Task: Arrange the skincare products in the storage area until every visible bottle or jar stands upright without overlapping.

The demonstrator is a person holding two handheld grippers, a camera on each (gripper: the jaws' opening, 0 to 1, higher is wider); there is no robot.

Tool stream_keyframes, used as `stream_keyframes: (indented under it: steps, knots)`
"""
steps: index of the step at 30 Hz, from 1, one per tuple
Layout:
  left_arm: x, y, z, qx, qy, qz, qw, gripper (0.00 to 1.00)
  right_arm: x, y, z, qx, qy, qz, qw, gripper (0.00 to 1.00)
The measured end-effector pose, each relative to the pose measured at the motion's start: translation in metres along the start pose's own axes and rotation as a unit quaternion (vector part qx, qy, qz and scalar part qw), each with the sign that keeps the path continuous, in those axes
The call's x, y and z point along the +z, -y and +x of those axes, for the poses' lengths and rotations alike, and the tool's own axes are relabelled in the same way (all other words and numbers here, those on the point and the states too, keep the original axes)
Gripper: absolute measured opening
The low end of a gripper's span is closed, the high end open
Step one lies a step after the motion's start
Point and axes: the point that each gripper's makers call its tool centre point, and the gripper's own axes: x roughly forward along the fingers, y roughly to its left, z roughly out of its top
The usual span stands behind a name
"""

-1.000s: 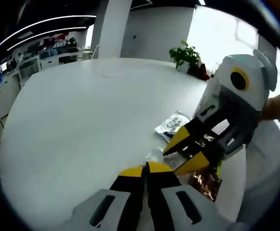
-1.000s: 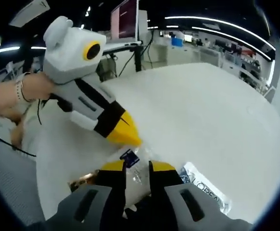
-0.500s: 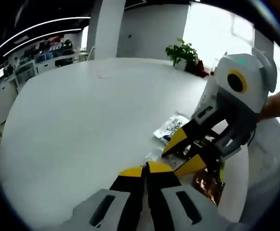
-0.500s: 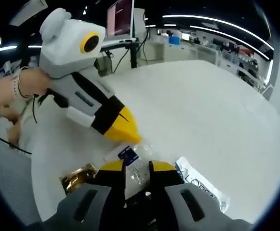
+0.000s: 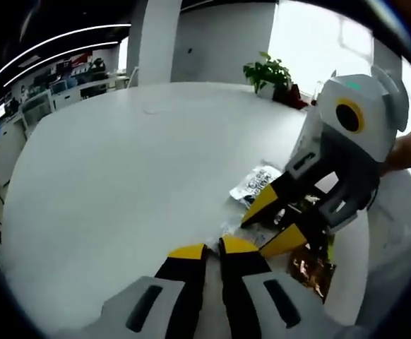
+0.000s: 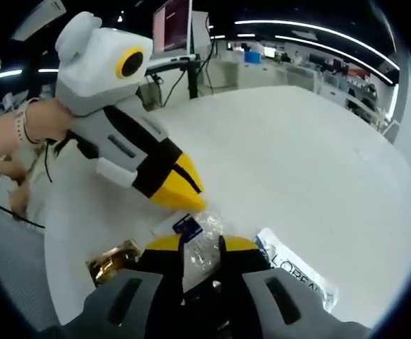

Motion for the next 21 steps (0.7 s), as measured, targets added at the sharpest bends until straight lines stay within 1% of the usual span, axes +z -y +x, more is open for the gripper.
stream_keyframes:
  steps: [3, 6, 8, 12, 14, 17, 18, 19, 21]
  knots:
    - [0.005, 0.0, -0.005, 0.004, 0.008, 0.002, 1.0, 0.11, -0.001, 0.0, 0.0, 0.0, -0.001, -0.001, 1.0, 0.2]
    - [0.011, 0.005, -0.006, -0.001, 0.015, 0.005, 0.9999, 0.11, -0.001, 0.001, 0.001, -0.002, -0.001, 0.0, 1.0, 0.2]
    - [0.01, 0.01, -0.004, -0.006, 0.014, 0.01, 0.9998, 0.1, -0.001, 0.0, 0.001, -0.002, -0.001, 0.0, 1.0, 0.2]
    - [0.002, 0.015, 0.004, -0.01, -0.001, 0.019, 0.9998, 0.11, -0.001, 0.0, 0.001, -0.003, 0.0, 0.001, 1.0, 0.2]
    - [0.003, 0.017, 0.003, -0.013, -0.001, 0.017, 0.9998, 0.12, -0.002, 0.004, 0.002, -0.003, -0.001, 0.002, 1.0, 0.2]
    - [0.0, 0.007, 0.006, -0.011, -0.004, 0.013, 0.9999, 0.13, -0.001, 0.003, 0.002, -0.006, -0.002, 0.0, 1.0, 0.2]
    - [-0.003, 0.003, 0.007, -0.008, -0.009, 0.014, 0.9998, 0.13, -0.001, 0.003, 0.002, -0.008, -0.002, -0.001, 1.0, 0.2]
    - [-0.006, 0.001, 0.007, -0.007, -0.014, 0.015, 0.9998, 0.13, -0.001, 0.003, 0.002, -0.009, -0.002, 0.001, 1.0, 0.2]
    - [-0.006, 0.001, 0.005, -0.008, -0.012, 0.012, 0.9998, 0.13, 0.0, 0.003, 0.002, -0.01, -0.002, 0.001, 0.9999, 0.21]
